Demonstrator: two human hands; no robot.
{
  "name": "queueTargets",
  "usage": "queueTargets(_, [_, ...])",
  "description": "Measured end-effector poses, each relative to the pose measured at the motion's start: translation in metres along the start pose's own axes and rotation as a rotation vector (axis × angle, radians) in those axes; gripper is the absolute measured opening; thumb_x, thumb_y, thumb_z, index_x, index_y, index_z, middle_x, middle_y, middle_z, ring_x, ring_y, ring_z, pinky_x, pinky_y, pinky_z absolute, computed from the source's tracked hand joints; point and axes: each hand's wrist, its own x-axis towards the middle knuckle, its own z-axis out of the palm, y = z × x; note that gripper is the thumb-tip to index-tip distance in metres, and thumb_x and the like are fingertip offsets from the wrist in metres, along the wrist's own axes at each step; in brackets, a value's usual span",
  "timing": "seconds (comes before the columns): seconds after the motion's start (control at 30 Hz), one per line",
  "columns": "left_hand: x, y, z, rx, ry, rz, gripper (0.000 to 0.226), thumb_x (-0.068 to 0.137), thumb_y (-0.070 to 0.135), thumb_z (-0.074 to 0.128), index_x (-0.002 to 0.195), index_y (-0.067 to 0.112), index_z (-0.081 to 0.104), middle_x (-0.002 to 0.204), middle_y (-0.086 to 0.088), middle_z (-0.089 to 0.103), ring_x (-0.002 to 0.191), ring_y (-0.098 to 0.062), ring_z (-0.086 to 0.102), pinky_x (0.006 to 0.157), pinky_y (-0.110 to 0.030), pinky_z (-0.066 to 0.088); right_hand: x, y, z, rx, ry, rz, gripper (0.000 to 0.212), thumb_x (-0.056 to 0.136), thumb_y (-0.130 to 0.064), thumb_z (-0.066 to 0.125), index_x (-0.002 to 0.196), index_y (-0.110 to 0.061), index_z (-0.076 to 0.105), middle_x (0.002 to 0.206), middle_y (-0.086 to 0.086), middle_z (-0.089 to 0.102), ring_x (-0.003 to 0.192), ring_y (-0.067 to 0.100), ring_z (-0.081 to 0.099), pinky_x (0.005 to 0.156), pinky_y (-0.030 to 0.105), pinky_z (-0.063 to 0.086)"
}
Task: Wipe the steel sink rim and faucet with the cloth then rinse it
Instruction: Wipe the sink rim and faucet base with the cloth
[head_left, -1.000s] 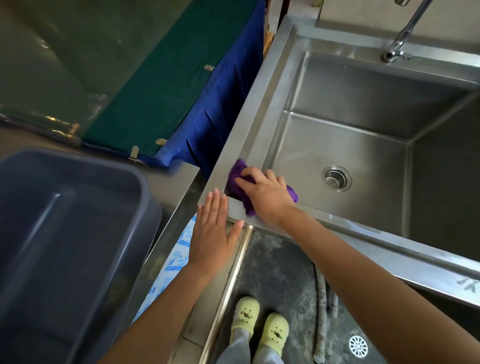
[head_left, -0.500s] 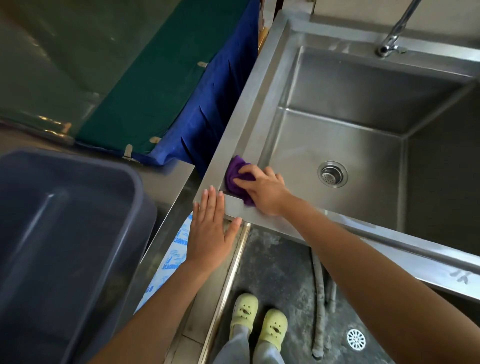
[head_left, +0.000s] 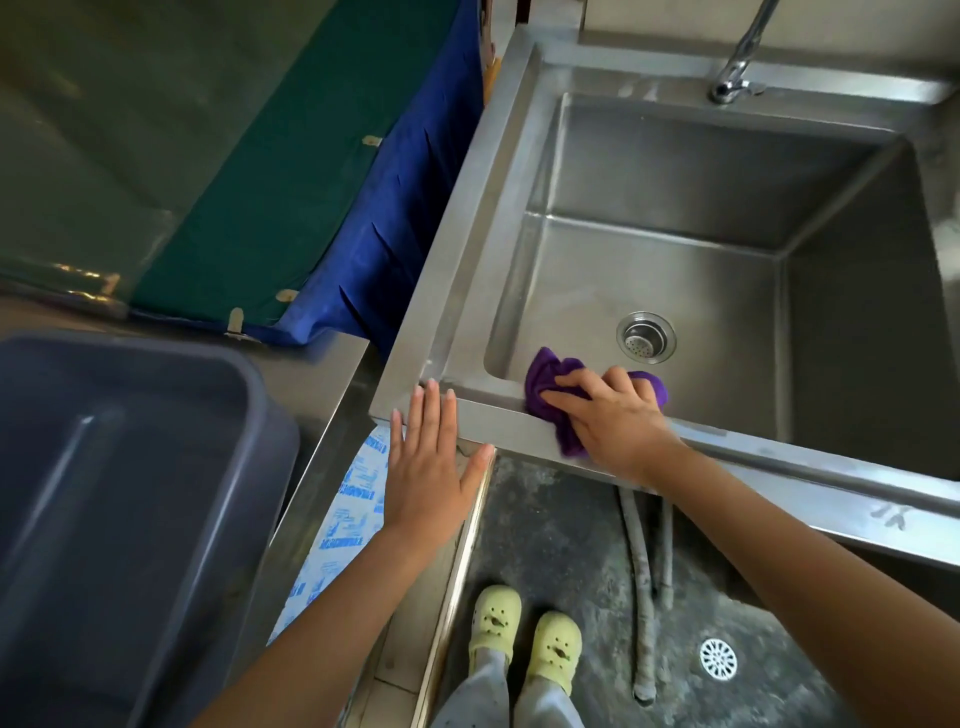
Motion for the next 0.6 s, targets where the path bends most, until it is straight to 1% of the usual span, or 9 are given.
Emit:
queueTargets(0.07, [0.002,0.01,0.002,-0.009,-0.029,0.04,0.081,0.082,0.066,-0.014,0.146,0.017,-0.006,0.156,-0.006,-0.01,0.144,-0.023,-0.014,0.114,-0.036,-0.016,-0.012,0.009,0.007,-0.017,0.038,0.053,0.041,0.097,-0.032,0.032,0.138,-0.041,0.036,0.143,-0.01,0.035,0.118,0.025,0.036,0.097,0.041,0.029])
queueTargets(0.1, [0.003,0.017,0.002,-0.006,-0.039,0.086,0.079,0.085,0.065,-0.012,0.146,0.017,-0.003,0.157,-0.007,-0.007,0.145,-0.024,-0.011,0.114,-0.036,-0.014,-0.017,0.013,0.01,-0.021,0.066,0.082,0.04,0.097,-0.033,0.032,0.135,-0.04,0.04,0.141,-0.009,0.04,0.115,0.026,0.04,0.094,0.042,0.031])
queueTargets(0.17, [0.006,0.034,0.004,-0.002,-0.052,0.186,0.076,0.09,0.06,-0.005,0.147,0.014,0.008,0.158,-0.009,0.005,0.145,-0.025,-0.001,0.115,-0.036,-0.008,-0.028,0.017,0.016,-0.023,0.166,0.138,0.04,0.092,-0.034,0.032,0.124,-0.035,0.055,0.127,-0.005,0.057,0.098,0.029,0.052,0.082,0.044,0.041])
queueTargets(0.2, [0.008,0.044,0.006,-0.009,-0.067,0.217,0.076,0.09,0.06,-0.005,0.148,0.013,0.01,0.158,-0.008,0.007,0.145,-0.024,0.0,0.115,-0.037,-0.007,-0.035,0.02,0.018,-0.024,0.213,0.178,0.04,0.089,-0.036,0.032,0.118,-0.033,0.06,0.118,-0.004,0.063,0.089,0.029,0.055,0.075,0.043,0.044])
queueTargets(0.23, [0.01,0.054,0.008,-0.014,-0.079,0.237,0.077,0.089,0.06,-0.006,0.148,0.013,0.011,0.158,-0.007,0.007,0.145,-0.023,-0.002,0.115,-0.037,-0.006,-0.041,0.023,0.022,-0.031,0.258,0.217,0.04,0.087,-0.038,0.034,0.114,-0.032,0.063,0.113,-0.004,0.065,0.083,0.029,0.057,0.072,0.041,0.045])
queueTargets(0.33, [0.016,0.082,0.013,-0.032,-0.078,0.296,0.082,0.087,0.062,-0.01,0.147,0.011,0.016,0.157,-0.007,0.011,0.144,-0.022,-0.003,0.115,-0.038,-0.005,-0.061,0.036,0.032,-0.055,0.316,0.306,0.04,0.088,-0.044,0.036,0.113,-0.03,0.064,0.111,-0.005,0.067,0.082,0.027,0.058,0.075,0.039,0.044])
queueTargets(0.47, [0.023,0.114,0.016,-0.033,-0.133,0.386,0.093,0.076,0.064,-0.022,0.149,0.014,0.007,0.159,-0.004,0.001,0.141,-0.015,-0.015,0.115,-0.032,-0.015,-0.083,0.059,0.038,-0.056,0.335,0.405,0.042,0.088,-0.048,0.036,0.115,-0.029,0.062,0.115,-0.004,0.065,0.087,0.027,0.056,0.083,0.036,0.031])
queueTargets(0.53, [0.028,0.121,0.019,0.014,-0.152,0.396,0.095,0.073,0.063,-0.026,0.149,0.015,0.003,0.159,-0.003,-0.002,0.144,-0.014,-0.014,0.115,-0.032,-0.016,-0.095,0.071,0.04,-0.037,0.332,0.462,0.043,0.088,-0.048,0.035,0.117,-0.029,0.061,0.118,-0.004,0.064,0.091,0.028,0.055,0.086,0.036,0.028])
queueTargets(0.6, [0.03,0.122,0.021,0.047,-0.127,0.403,0.094,0.076,0.063,-0.026,0.148,0.014,0.007,0.159,-0.004,0.004,0.146,-0.017,-0.004,0.116,-0.032,-0.014,-0.107,0.085,0.042,-0.023,0.344,0.512,0.044,0.089,-0.049,0.034,0.119,-0.03,0.059,0.121,-0.004,0.062,0.095,0.028,0.054,0.091,0.036,0.026])
